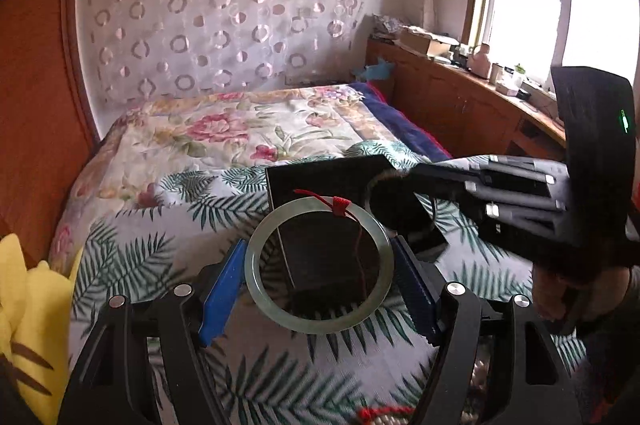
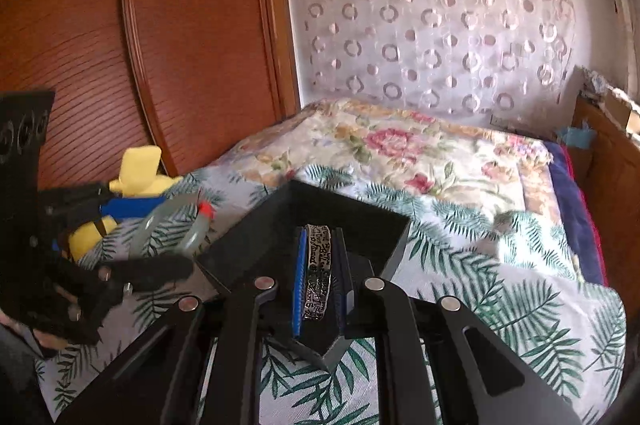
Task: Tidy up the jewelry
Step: 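Lower both bangles into the black box and open both tools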
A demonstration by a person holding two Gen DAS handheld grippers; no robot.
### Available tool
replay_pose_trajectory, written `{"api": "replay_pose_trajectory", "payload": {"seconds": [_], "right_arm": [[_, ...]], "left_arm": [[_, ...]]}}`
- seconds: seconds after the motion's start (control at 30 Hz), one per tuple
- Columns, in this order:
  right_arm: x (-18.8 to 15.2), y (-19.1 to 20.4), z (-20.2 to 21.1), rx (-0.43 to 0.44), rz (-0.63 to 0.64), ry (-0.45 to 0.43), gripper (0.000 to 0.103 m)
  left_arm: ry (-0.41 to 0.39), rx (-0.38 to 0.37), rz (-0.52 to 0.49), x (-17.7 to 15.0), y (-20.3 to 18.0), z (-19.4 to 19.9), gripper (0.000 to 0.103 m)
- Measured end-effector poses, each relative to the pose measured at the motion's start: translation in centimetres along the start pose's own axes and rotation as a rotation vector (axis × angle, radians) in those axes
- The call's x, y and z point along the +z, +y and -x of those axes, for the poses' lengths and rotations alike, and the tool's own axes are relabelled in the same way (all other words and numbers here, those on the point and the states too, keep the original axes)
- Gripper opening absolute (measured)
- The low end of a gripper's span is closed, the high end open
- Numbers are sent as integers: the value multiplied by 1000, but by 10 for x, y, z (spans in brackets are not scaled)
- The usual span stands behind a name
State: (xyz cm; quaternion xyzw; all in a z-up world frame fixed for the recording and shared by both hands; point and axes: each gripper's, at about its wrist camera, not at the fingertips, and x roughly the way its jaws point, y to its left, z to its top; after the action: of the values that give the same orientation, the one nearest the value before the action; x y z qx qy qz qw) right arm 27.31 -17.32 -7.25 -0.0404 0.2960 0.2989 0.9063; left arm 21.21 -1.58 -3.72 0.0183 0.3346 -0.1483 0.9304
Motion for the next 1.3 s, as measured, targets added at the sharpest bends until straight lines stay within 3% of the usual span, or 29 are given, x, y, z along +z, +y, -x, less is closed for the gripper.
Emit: {"api": "replay_pose_trajectory", "payload": {"seconds": [0.33,0.7,0.8,1.0,1.3], "right_arm": [[-8,-10,-10,44,-53,33,18],[-9,-37,4,-14,-102,-1,20],[-11,-37,4,-19,-95,2,20],[-7,-32,4,-32,-71,-2,20],[-14,-13,48,-58,-24,-13,20]], "left_arm": [[60,14,-31,15,-4,-41,69],[84,31,-50,17,-11,-62,69],[67,28,-37,18,-9,-58,78],[40,32,-26,18,-7,-43,78],[9,52,5,-11,-3,1,90]]}}
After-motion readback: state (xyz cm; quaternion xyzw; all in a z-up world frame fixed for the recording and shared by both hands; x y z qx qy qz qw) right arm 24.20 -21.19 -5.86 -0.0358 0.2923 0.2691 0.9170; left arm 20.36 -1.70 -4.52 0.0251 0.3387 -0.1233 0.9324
